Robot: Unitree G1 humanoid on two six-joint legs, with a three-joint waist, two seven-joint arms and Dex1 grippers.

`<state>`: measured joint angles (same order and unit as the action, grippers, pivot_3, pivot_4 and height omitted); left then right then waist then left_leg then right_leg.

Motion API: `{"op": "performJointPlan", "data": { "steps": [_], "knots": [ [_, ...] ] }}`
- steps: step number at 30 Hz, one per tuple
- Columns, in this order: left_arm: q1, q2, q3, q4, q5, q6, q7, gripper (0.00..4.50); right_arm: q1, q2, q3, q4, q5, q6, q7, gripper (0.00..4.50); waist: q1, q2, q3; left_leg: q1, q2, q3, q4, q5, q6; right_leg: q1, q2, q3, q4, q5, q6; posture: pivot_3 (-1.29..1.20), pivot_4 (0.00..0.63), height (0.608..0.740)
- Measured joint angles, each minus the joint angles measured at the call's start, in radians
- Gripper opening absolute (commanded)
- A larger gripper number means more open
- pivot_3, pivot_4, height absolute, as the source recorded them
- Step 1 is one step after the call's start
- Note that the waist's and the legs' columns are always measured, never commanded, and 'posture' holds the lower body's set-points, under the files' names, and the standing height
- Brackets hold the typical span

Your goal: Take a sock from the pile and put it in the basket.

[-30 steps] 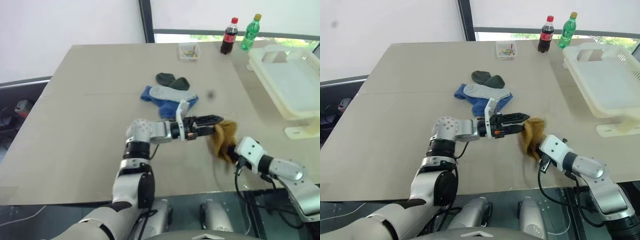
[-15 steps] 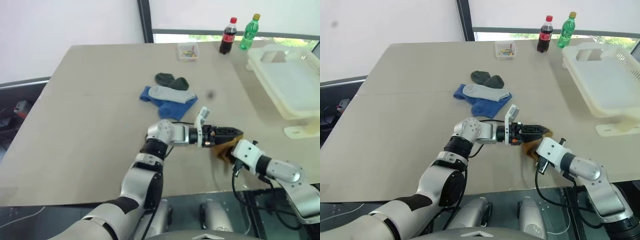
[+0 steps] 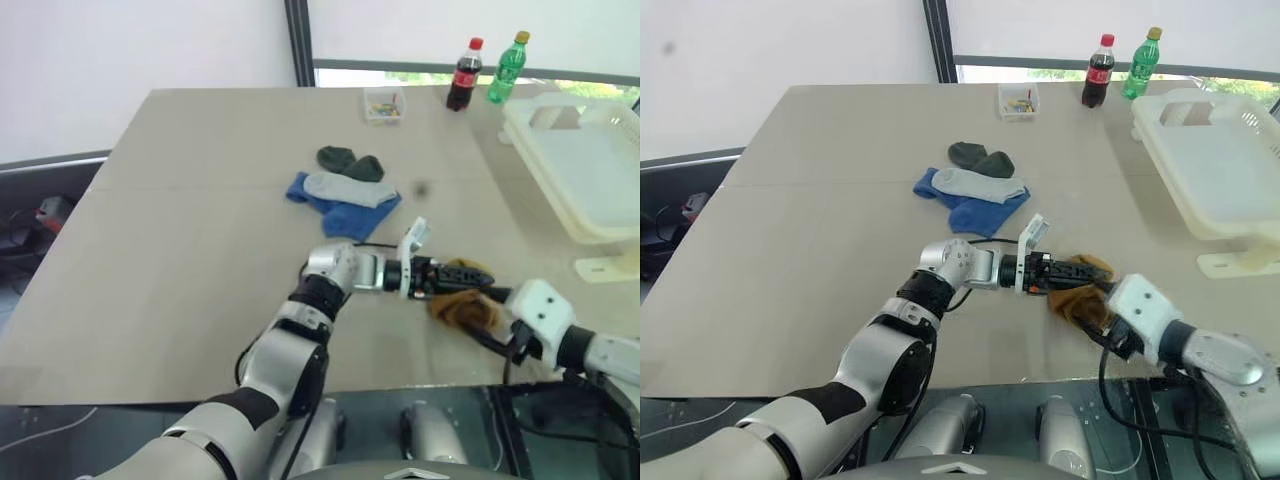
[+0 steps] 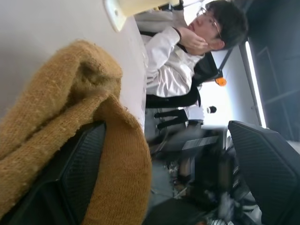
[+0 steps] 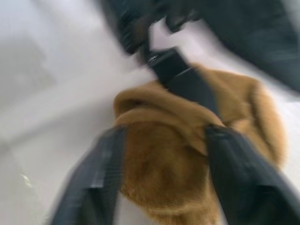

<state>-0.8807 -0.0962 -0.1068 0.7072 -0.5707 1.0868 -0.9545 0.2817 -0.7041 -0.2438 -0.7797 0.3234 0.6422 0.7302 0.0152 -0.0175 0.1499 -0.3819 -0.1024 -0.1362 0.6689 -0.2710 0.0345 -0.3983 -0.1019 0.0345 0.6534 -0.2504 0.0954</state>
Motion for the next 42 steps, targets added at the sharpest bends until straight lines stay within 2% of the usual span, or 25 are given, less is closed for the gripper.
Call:
{"op": "performJointPlan", "data": {
  "steps": [3,6,10,15,20,31,34,37,41,42],
  "knots": [
    [0.12,0.098,-0.084,-0.241,0.016,-0.074,-0.089,4.5,-0.018,0.101,-0.124,-0.079,0.178,0.227,-0.095,4.33,-0.011,0.0,0.0,-0.002,0.001,0.002,-0.002,0.0,0.0,-0.005,-0.001,0.005,0.001,0.0,-0.001,0.0,0.15,0.74],
    [0.174,0.185,-0.096,-0.409,0.016,-0.13,-0.141,4.5,-0.098,0.146,-0.17,-0.084,0.286,0.397,-0.194,4.33,-0.013,0.002,0.001,-0.005,0.001,0.004,-0.001,0.0,0.0,-0.01,-0.002,0.007,0.004,0.001,-0.001,0.0,0.15,0.74],
    [0.207,0.277,-0.088,-0.576,0.019,-0.259,-0.195,4.5,-0.227,0.17,-0.17,-0.061,0.348,0.527,-0.298,4.33,-0.001,0.003,0.001,-0.007,0.0,0.004,-0.001,0.0,0.0,-0.012,-0.001,0.007,0.005,0.001,-0.001,0.0,0.15,0.74],
    [0.284,0.421,-0.088,-0.694,0.045,-0.377,-0.231,4.5,-0.476,0.203,-0.099,0.098,0.331,0.632,-0.429,4.33,-0.009,0.005,0.001,-0.01,0.0,0.005,-0.002,0.0,0.0,-0.016,0.0,0.008,0.004,0.001,-0.002,0.0,0.15,0.74],
    [0.366,0.465,-0.09,-0.755,0.059,-0.417,-0.209,4.5,-0.453,0.095,0.084,0.162,0.262,0.653,-0.44,4.33,0.003,0.005,0.001,-0.017,-0.001,0.002,-0.001,0.0,0.001,-0.019,-0.002,0.004,0.001,0.0,-0.002,0.0,0.15,0.74],
    [0.435,0.488,-0.086,-0.834,0.057,-0.431,-0.137,4.5,-0.372,-0.041,0.119,0.141,0.302,0.64,-0.304,4.33,-0.002,0.005,0.0,-0.013,0.0,0.004,0.0,-0.001,0.002,-0.016,0.0,0.005,0.003,0.001,-0.001,0.0,0.15,0.74],
    [0.435,0.498,-0.085,-0.835,0.057,-0.449,-0.133,4.5,-0.357,-0.103,0.171,0.129,0.296,0.607,-0.261,4.33,-0.001,0.004,0.0,-0.013,0.0,0.003,0.001,-0.001,0.002,-0.016,-0.001,0.004,0.002,0.001,-0.001,0.0,0.15,0.74],
    [0.435,0.509,-0.085,-0.835,0.058,-0.473,-0.134,4.5,-0.355,-0.17,0.248,0.126,0.26,0.537,-0.21,3.46,-0.002,0.003,0.0,-0.013,0.0,0.003,0.001,-0.001,0.002,-0.015,0.0,0.004,0.002,0.0,-0.001,0.0,0.15,0.74],
    [0.435,0.531,-0.087,-0.835,0.06,-0.503,-0.143,4.5,-0.359,-0.219,0.345,0.142,0.2,0.429,-0.138,1.71,-0.002,-0.005,-0.007,-0.009,0.0,0.002,0.0,-0.001,0.002,-0.012,0.0,0.003,-0.001,0.0,-0.001,0.0,0.15,0.74],
    [0.435,0.536,-0.089,-0.834,0.06,-0.512,-0.146,4.5,-0.365,-0.22,0.376,0.166,0.179,0.392,-0.11,1.09,-0.002,-0.011,-0.012,-0.005,0.001,0.002,0.0,-0.001,0.002,-0.007,0.0,0.002,-0.002,0.0,-0.001,0.0,0.15,0.74]
  ]
}}
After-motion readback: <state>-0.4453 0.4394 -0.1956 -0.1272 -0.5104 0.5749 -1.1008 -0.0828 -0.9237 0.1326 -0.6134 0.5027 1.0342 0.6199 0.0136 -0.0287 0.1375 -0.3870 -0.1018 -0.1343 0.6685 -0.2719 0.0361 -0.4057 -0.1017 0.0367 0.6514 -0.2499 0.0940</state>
